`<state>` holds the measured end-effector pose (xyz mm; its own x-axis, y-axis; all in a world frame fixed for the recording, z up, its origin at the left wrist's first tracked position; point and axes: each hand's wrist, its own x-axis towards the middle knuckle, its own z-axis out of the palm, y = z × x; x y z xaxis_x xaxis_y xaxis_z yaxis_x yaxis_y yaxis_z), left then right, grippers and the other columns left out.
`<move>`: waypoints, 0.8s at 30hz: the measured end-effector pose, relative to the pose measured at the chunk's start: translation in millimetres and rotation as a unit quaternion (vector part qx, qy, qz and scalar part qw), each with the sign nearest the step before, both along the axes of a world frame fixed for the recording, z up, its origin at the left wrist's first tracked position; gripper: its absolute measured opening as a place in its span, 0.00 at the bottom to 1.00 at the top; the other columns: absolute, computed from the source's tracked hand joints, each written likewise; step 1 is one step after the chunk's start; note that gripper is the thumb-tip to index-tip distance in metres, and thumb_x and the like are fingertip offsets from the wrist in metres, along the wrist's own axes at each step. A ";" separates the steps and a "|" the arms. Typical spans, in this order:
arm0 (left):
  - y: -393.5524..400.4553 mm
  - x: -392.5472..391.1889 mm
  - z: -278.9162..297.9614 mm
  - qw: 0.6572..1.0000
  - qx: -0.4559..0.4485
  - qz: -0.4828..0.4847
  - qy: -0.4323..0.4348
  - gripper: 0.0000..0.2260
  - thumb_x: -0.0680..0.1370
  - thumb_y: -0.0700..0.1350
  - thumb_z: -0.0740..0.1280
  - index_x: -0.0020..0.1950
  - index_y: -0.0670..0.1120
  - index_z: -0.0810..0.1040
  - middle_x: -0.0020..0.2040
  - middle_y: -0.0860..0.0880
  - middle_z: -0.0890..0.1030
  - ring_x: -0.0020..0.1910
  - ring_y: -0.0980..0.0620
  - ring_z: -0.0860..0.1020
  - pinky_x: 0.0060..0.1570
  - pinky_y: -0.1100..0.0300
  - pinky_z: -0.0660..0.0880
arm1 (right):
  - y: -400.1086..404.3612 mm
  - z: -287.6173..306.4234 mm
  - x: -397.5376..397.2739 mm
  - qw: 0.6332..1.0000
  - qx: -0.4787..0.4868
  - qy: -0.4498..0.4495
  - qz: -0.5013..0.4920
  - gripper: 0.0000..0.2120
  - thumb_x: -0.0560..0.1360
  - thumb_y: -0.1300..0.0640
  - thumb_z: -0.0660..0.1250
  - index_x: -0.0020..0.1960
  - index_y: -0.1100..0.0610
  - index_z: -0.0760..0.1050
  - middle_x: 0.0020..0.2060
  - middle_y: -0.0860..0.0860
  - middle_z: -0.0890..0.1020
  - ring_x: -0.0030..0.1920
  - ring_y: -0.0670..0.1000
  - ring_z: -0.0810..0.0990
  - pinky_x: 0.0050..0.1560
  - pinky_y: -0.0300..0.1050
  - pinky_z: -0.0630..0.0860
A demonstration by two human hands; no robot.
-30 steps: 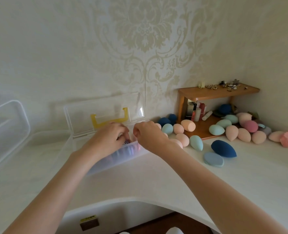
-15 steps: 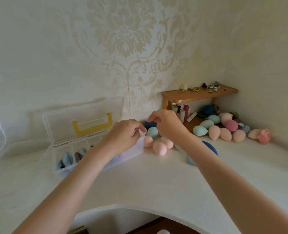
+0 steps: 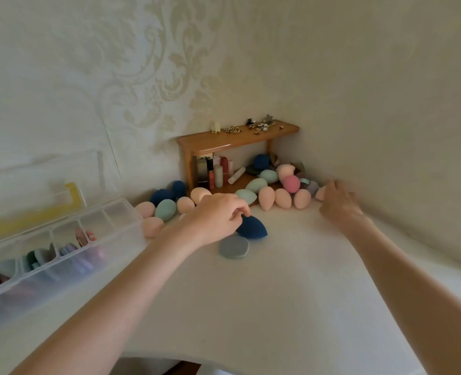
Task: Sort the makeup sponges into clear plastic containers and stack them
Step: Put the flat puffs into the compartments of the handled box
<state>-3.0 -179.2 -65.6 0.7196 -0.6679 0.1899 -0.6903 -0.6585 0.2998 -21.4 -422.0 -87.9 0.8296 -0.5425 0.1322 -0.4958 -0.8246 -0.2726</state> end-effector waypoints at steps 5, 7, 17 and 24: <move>-5.8 -1.1 0.2 1.000 0.005 -0.007 0.004 0.12 0.80 0.41 0.58 0.57 0.49 0.78 0.58 0.51 0.79 0.51 0.57 0.72 0.50 0.64 0.69 | -2.2 8.9 -0.4 0.998 0.009 -0.067 -0.010 0.10 0.76 0.68 0.58 0.56 0.72 0.69 0.63 0.65 0.65 0.59 0.66 0.71 0.57 0.54 0.70; -3.8 -2.0 1.2 1.000 0.006 -0.003 -0.010 0.12 0.80 0.42 0.58 0.58 0.49 0.78 0.60 0.53 0.78 0.52 0.57 0.71 0.46 0.70 0.66 | 5.7 20.9 -1.8 0.997 0.019 -0.079 -0.015 0.07 0.77 0.68 0.57 0.47 0.74 0.70 0.63 0.64 0.65 0.58 0.65 0.72 0.55 0.53 0.71; 78.8 -12.9 13.2 0.987 -0.085 0.138 -0.002 0.11 0.78 0.40 0.60 0.56 0.48 0.79 0.58 0.50 0.80 0.56 0.49 0.77 0.55 0.60 0.71 | 142.5 70.1 3.7 0.891 0.097 -0.333 0.292 0.02 0.72 0.64 0.68 0.43 0.63 0.79 0.51 0.55 0.74 0.46 0.51 0.76 0.46 0.37 0.74; 188.8 -19.3 17.4 0.960 -0.106 0.258 -0.035 0.10 0.75 0.33 0.61 0.50 0.43 0.80 0.52 0.44 0.77 0.48 0.44 0.79 0.51 0.52 0.75 | 259.2 50.4 5.8 0.836 0.243 -0.248 0.425 0.03 0.71 0.65 0.69 0.39 0.59 0.78 0.33 0.40 0.72 0.42 0.52 0.80 0.46 0.42 0.78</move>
<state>-22.3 9.5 -48.2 0.9248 -0.1673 0.3418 -0.3120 -0.8476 0.4292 -15.6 -162.7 -37.5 0.8511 0.1246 0.5099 0.4862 -0.5534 -0.6763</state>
